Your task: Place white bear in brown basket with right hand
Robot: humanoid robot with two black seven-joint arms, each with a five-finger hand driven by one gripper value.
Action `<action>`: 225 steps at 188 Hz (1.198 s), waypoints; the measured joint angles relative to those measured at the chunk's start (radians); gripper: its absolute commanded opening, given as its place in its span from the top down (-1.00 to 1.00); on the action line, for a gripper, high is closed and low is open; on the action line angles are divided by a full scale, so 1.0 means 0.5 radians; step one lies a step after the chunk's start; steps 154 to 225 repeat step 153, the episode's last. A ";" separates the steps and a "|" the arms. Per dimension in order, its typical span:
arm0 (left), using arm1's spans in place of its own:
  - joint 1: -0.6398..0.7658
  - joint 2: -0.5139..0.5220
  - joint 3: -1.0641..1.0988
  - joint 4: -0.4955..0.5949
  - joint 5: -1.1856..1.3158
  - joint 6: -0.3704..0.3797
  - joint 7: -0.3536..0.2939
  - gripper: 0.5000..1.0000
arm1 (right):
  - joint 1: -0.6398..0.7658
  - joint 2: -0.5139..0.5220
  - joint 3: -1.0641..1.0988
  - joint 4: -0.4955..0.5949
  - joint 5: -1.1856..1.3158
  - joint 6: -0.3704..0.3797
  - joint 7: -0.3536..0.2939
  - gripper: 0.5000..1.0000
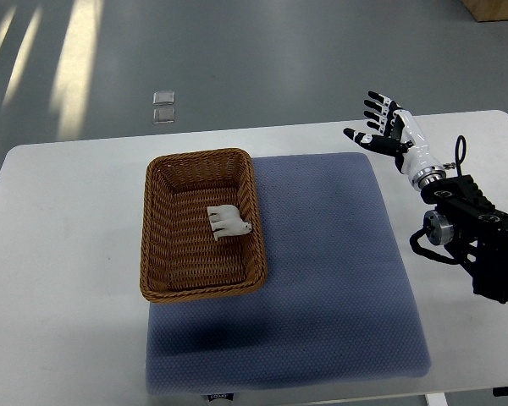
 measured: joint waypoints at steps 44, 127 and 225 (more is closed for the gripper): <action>0.000 0.000 0.000 0.000 0.000 0.000 0.000 -1.00 | -0.057 -0.015 0.092 0.000 0.372 0.126 -0.003 -0.60; 0.000 0.000 0.000 0.000 0.000 0.000 0.000 -1.00 | -0.099 -0.029 0.103 0.000 0.454 0.325 -0.020 -0.69; 0.000 0.000 0.000 0.000 0.000 0.000 0.000 -1.00 | -0.098 -0.035 0.103 0.006 0.449 0.326 -0.007 -0.69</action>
